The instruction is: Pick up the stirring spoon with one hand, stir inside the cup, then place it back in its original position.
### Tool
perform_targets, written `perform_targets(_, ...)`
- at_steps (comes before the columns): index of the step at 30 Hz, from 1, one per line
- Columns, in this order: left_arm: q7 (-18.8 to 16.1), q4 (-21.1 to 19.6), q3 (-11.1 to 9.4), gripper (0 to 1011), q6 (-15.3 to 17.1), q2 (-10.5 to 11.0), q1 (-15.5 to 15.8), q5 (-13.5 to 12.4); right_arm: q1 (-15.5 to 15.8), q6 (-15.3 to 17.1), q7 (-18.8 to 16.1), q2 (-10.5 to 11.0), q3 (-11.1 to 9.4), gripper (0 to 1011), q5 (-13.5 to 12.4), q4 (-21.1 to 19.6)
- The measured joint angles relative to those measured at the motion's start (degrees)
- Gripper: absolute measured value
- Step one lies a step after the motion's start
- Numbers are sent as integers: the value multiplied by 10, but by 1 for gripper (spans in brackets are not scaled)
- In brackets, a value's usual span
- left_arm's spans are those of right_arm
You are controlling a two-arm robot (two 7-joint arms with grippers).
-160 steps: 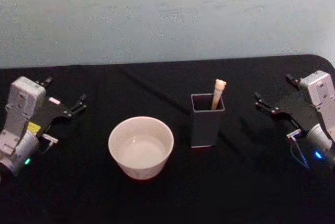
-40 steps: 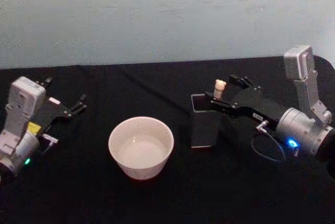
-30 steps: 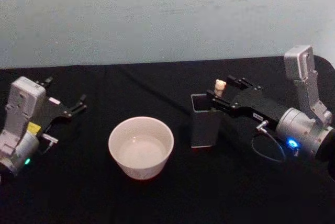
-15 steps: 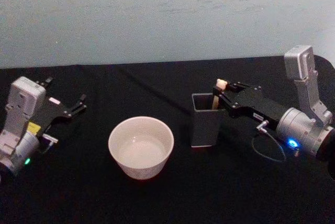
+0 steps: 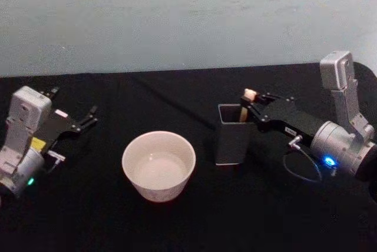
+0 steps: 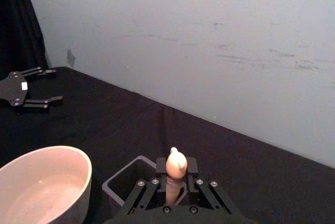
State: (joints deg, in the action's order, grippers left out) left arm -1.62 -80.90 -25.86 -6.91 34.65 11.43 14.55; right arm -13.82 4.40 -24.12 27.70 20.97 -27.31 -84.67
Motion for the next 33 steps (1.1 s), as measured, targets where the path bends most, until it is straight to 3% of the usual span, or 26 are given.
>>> perform_targets(13,0,0,0,1001,0,0,0,0,1,7,-8,1,-6,214,-5,-10)
perform_targets(25,0,0,0,1002,0,0,0,0,6,20,-26,14,-31,214,-58,-55)
perform_targets(33,0,0,0,1002,0,0,0,0,-6,6,-26,12,-38,214,-86,-73)
